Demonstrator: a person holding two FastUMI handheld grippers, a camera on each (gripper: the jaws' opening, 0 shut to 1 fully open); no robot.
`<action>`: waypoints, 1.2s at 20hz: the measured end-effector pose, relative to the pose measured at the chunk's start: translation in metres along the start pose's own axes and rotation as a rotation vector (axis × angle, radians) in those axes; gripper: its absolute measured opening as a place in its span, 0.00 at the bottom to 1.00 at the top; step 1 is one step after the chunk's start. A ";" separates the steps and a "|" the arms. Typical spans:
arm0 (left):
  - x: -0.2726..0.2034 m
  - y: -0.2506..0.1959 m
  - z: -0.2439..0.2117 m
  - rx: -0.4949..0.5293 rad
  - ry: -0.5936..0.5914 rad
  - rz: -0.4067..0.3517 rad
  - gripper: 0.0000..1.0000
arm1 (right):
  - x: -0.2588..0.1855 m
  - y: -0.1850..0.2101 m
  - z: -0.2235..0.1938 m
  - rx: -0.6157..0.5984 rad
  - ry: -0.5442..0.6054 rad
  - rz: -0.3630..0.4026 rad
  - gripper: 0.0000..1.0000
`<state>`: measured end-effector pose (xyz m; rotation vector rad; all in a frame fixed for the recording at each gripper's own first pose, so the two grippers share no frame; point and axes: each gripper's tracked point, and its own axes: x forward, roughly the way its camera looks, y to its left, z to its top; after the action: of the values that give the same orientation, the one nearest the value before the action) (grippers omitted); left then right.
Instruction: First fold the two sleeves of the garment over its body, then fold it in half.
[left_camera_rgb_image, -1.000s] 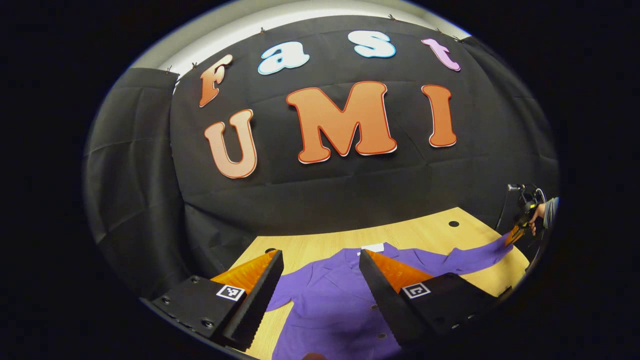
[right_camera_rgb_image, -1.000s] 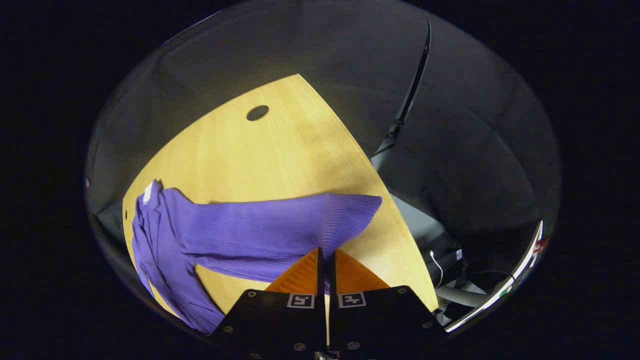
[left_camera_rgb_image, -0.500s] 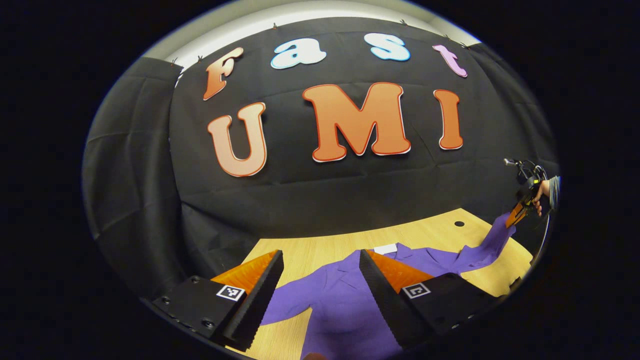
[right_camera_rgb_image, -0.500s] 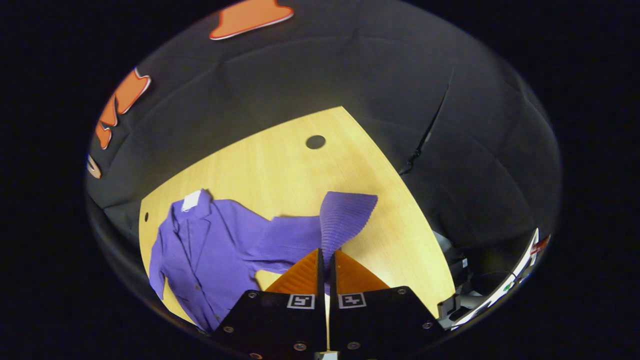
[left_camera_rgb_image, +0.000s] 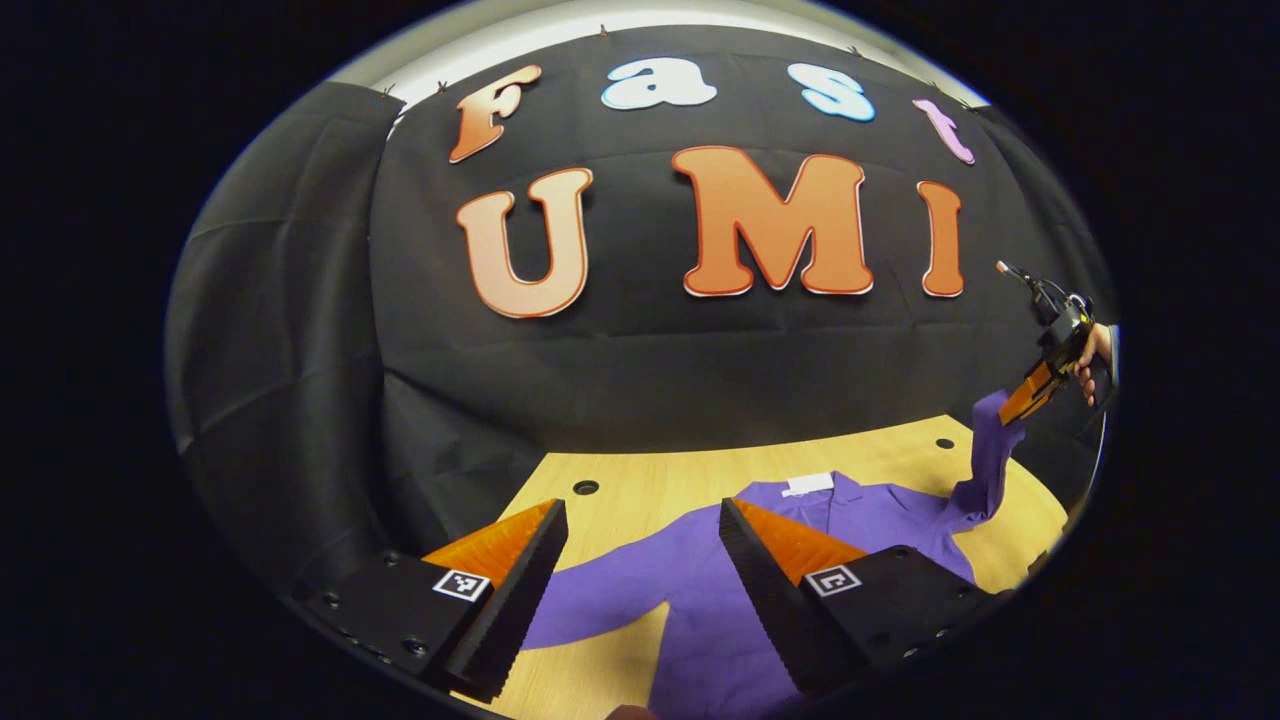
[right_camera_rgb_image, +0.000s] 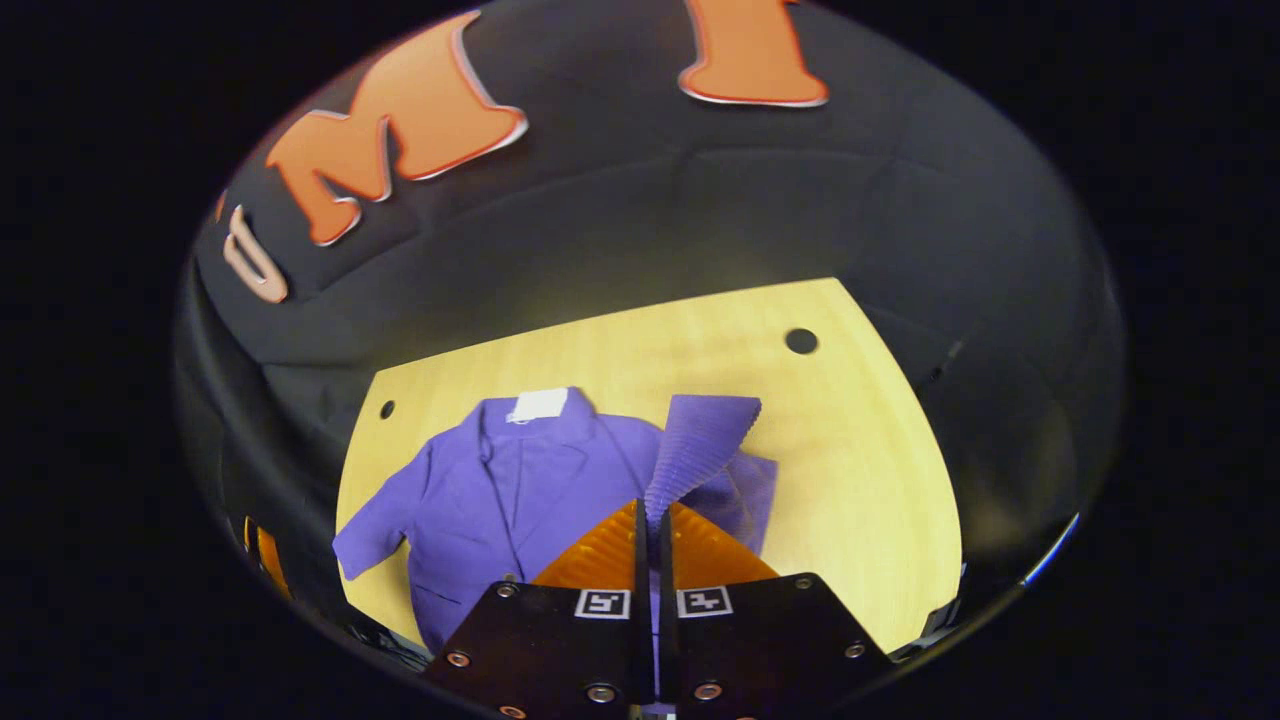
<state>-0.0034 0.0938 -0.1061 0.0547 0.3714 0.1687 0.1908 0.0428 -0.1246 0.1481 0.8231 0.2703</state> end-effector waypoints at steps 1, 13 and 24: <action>-0.001 0.010 -0.003 0.003 0.004 0.013 0.98 | 0.001 0.018 0.002 -0.022 -0.003 0.018 0.02; -0.009 0.134 -0.029 0.064 0.035 0.189 0.98 | 0.026 0.193 -0.005 -0.207 0.016 0.207 0.02; 0.001 0.180 -0.068 0.036 0.118 0.258 0.98 | 0.035 0.279 -0.027 -0.145 0.009 0.361 0.11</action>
<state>-0.0552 0.2726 -0.1546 0.1285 0.4851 0.4212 0.1437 0.3204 -0.1020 0.1588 0.7795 0.6694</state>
